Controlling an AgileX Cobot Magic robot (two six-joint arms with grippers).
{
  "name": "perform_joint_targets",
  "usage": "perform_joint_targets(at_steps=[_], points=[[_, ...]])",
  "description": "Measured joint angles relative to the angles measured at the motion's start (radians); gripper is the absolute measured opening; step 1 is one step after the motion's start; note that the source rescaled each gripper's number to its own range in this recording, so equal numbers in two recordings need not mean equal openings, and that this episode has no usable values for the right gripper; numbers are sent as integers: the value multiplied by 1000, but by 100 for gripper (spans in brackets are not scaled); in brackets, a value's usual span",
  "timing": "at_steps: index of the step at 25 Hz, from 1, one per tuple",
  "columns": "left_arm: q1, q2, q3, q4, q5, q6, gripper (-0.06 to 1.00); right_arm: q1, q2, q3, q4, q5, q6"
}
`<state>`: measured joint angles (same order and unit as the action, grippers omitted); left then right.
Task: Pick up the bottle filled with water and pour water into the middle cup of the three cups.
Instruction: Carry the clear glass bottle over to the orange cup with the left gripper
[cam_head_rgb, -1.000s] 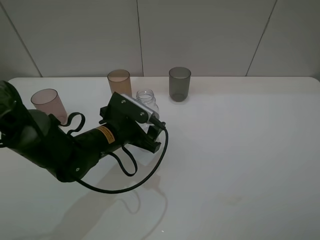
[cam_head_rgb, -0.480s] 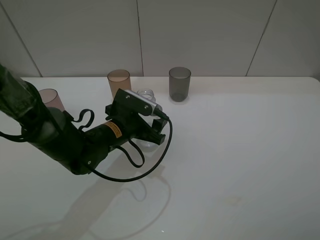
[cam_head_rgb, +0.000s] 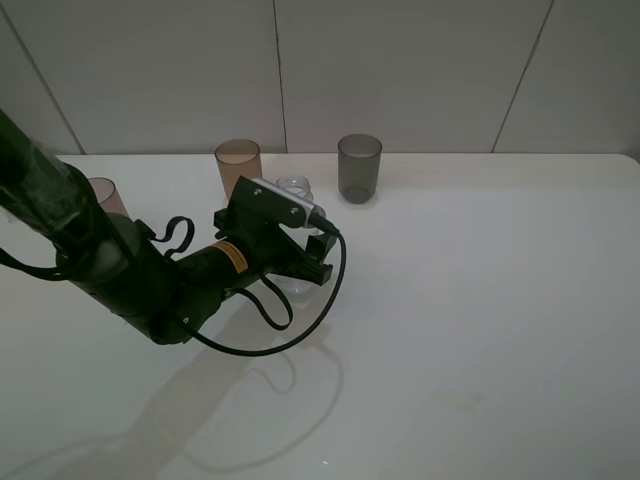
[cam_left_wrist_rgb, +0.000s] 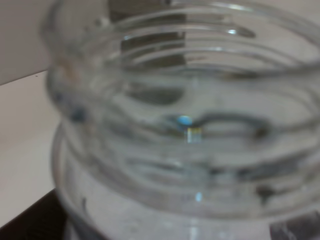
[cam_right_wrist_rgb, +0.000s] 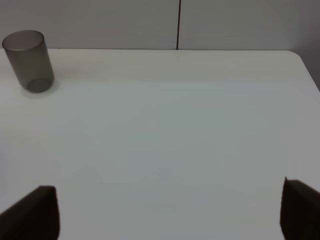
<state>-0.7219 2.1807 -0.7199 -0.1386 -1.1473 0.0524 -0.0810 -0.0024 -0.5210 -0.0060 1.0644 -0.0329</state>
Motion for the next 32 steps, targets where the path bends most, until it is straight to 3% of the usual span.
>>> perform_joint_targets(at_steps=[9, 11, 13, 14, 15, 32], points=[[19, 20, -35, 40, 0, 0, 98, 0, 0, 0, 6, 0, 0], [19, 20, -36, 42, 0, 0, 92, 0, 0, 0, 6, 0, 0], [19, 20, -36, 44, 0, 0, 59, 0, 0, 0, 6, 0, 0], [19, 20, -36, 49, 0, 0, 25, 0, 0, 0, 6, 0, 0], [19, 20, -36, 55, 1, 1, 0, 0, 0, 0, 6, 0, 0], [19, 20, -36, 91, 2, -19, 2, 0, 0, 0, 0, 0, 0]])
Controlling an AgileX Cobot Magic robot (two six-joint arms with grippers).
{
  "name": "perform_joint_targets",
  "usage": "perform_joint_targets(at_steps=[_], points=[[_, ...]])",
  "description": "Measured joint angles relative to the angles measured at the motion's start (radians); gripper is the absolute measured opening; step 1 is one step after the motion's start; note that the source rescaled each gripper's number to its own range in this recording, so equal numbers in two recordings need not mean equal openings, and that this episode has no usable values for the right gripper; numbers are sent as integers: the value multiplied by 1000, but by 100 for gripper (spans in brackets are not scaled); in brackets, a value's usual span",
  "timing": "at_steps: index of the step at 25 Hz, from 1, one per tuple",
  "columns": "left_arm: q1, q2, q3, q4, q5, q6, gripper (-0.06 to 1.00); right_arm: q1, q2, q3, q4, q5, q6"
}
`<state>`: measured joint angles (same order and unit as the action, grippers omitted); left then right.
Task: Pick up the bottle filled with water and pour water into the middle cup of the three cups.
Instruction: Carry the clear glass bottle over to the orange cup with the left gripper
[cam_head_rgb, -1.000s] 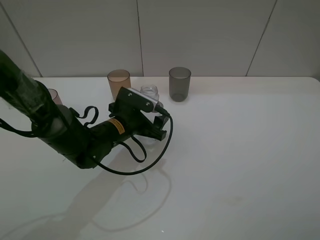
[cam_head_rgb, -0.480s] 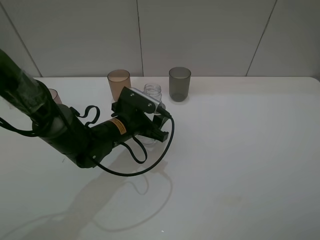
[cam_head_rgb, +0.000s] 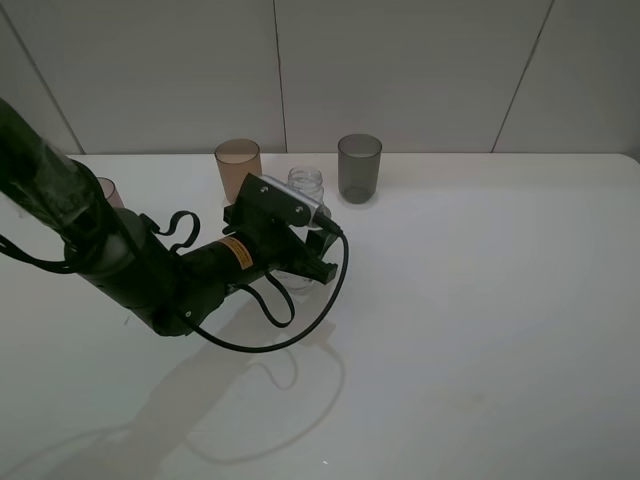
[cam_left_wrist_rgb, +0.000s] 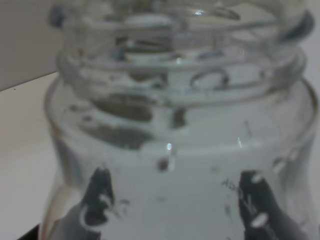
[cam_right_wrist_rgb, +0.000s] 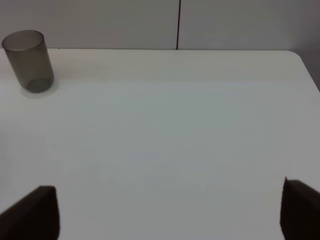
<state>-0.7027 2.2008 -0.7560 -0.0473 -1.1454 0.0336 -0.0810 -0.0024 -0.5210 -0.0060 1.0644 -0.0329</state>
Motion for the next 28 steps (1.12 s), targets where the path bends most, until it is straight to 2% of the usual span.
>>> perform_joint_targets(at_steps=[6, 10, 16, 22, 26, 28], points=[[0, -1, 0, 0, 0, 0, 2, 0, 0, 0, 6, 0, 0], [0, -72, 2, 8, 74, 3, 2, 0, 0, 0, 0, 0, 0], [6, -306, 0, 23, 318, 45, 2, 0, 0, 0, 0, 0, 0], [79, -473, -6, 47, 602, 138, 2, 0, 0, 0, 6, 0, 0], [131, -526, -47, 194, 765, 131, 2, 0, 0, 0, 6, 0, 0], [151, -535, -75, 239, 827, 113, 2, 0, 0, 0, 6, 0, 0]])
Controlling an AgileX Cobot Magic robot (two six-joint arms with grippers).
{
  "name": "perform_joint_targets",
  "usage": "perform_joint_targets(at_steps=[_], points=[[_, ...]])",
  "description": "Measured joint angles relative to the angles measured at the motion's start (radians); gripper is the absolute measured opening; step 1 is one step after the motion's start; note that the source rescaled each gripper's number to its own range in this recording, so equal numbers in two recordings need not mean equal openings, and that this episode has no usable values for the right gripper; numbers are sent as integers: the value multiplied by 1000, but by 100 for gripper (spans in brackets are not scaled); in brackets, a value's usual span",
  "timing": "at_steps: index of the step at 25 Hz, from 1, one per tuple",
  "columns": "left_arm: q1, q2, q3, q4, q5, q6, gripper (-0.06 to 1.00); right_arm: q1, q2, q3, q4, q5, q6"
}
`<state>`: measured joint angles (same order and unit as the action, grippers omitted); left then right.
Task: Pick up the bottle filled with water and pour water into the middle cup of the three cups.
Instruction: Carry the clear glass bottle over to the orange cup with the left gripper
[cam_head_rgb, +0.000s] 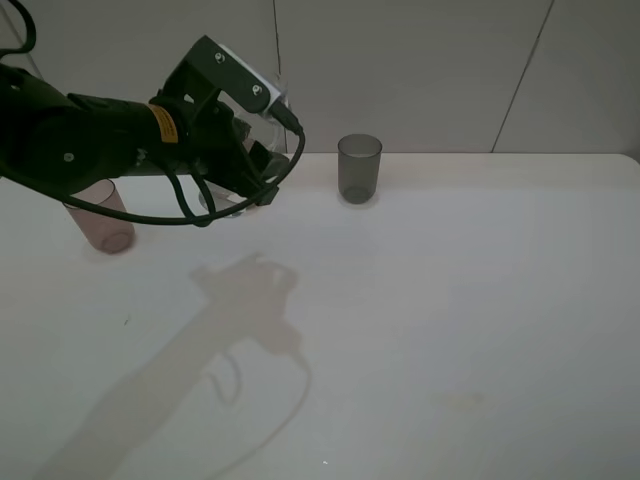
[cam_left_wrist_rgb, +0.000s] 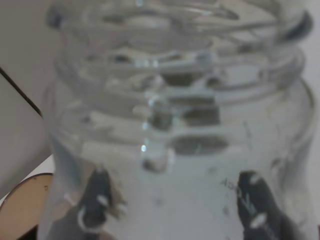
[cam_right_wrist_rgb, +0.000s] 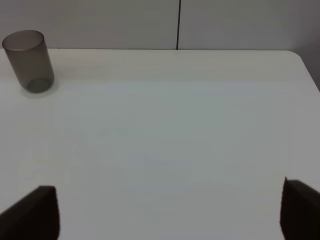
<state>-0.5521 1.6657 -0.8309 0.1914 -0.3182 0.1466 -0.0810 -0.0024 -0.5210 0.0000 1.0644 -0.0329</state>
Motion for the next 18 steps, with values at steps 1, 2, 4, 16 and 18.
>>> perform_joint_targets(at_steps=[1, 2, 4, 16, 18], points=[[4, -2, -10, 10, 26, -6, 2, 0, 0, 0, 0, 0, 0], [9, -3, -21, 14, 42, -9, 2, 0, 0, 0, 0, 0, 0], [21, -3, -35, 21, 76, -13, 2, 0, 0, 0, 0, 0, 0], [153, -3, -190, 486, 284, -341, 2, 0, 0, 0, 0, 0, 0], [176, -3, -202, 542, 286, -389, 2, 0, 0, 0, 0, 0, 0]])
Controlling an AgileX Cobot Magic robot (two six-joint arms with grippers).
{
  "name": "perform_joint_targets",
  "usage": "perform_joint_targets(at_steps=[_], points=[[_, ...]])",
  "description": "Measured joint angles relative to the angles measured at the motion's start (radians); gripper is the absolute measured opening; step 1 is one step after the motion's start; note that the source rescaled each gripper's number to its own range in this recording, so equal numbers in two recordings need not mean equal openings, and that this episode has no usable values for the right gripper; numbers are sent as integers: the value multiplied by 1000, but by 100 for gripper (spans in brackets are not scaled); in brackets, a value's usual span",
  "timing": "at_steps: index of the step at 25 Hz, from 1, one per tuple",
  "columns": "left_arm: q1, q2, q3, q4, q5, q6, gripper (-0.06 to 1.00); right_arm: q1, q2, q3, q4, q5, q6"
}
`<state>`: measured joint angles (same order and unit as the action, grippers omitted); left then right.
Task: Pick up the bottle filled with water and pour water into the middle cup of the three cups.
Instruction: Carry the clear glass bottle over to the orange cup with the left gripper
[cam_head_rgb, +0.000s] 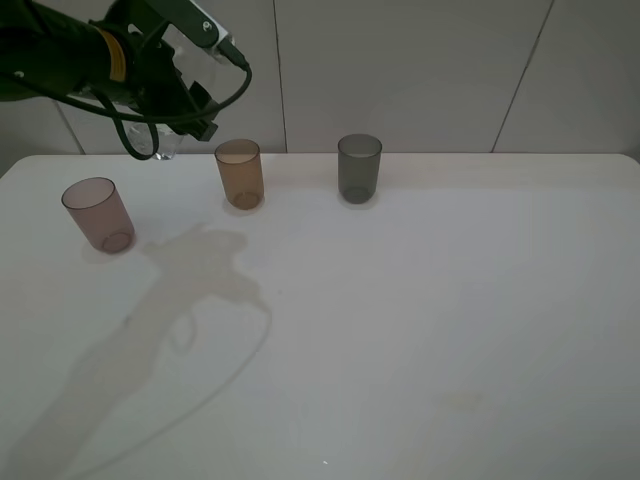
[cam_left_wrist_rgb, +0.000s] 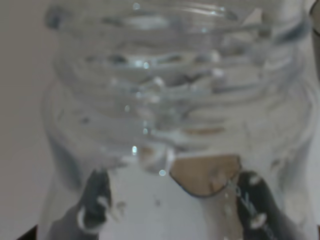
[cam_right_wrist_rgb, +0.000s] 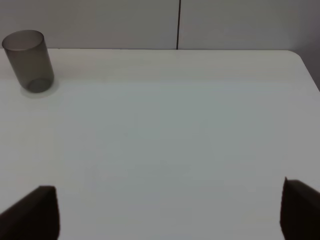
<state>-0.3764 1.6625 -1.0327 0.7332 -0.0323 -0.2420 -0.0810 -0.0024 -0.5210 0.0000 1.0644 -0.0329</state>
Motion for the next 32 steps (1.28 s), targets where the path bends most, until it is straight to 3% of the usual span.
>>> perform_joint_targets(at_steps=[10, 16, 22, 27, 32], points=[[73, 0, -15, 233, 2, -89, 2, 0, 0, 0, -6, 0, 0], [129, 0, -15, 216, 2, -85, 2, 0, 0, 0, 0, 0, 0], [189, 1, -20, 205, 18, -5, 2, 0, 0, 0, 0, 0, 0], [195, 15, -37, 268, 18, 18, 2, 0, 0, 0, -6, 0, 0], [195, 77, -90, 233, 32, 29, 2, 0, 0, 0, 0, 0, 0]])
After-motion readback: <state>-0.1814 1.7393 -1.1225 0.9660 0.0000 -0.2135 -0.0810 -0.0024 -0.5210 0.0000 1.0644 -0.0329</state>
